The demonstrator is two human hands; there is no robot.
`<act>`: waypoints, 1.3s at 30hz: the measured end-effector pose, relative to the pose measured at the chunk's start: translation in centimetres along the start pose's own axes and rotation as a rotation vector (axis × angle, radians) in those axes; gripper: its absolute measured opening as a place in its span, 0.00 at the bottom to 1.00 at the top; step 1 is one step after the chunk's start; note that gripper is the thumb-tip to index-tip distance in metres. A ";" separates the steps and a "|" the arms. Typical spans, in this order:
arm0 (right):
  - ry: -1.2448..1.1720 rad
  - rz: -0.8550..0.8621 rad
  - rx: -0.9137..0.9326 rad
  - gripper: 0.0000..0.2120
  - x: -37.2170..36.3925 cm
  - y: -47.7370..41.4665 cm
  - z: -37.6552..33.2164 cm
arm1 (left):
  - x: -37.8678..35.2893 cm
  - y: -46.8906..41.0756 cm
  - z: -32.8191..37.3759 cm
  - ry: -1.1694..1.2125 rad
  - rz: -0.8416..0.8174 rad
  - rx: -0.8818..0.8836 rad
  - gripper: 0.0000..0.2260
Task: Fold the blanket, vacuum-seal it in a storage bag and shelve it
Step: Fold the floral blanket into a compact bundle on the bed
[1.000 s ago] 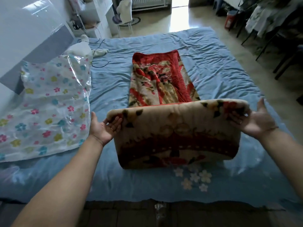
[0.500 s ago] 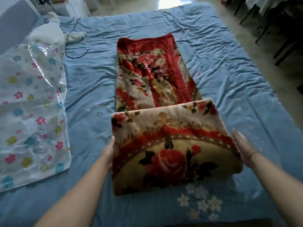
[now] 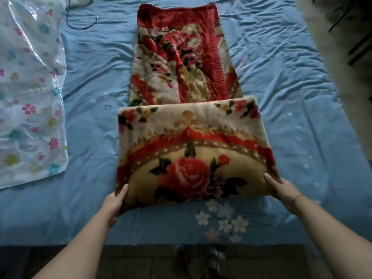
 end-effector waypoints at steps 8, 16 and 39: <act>0.024 0.045 0.188 0.13 1.6 4.0 -0.7 | 1.1 5.0 0.0 0.106 0.114 -0.167 0.20; 0.040 0.105 0.269 0.14 4.2 10.4 1.0 | 3.4 10.7 -2.3 0.136 0.092 -0.242 0.23; 0.138 0.013 0.190 0.22 6.4 31.1 24.7 | 15.0 28.6 -24.9 0.095 -0.039 -0.160 0.19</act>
Point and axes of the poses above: each hand's wrist, its own y-axis away from the middle knuckle, its own x-axis out of the back of the hand, z = x × y, the point moved 3 cm from there along -y, towards the middle knuckle, and after that the axes turned 4 degrees about -x, right-handed, at the moved point
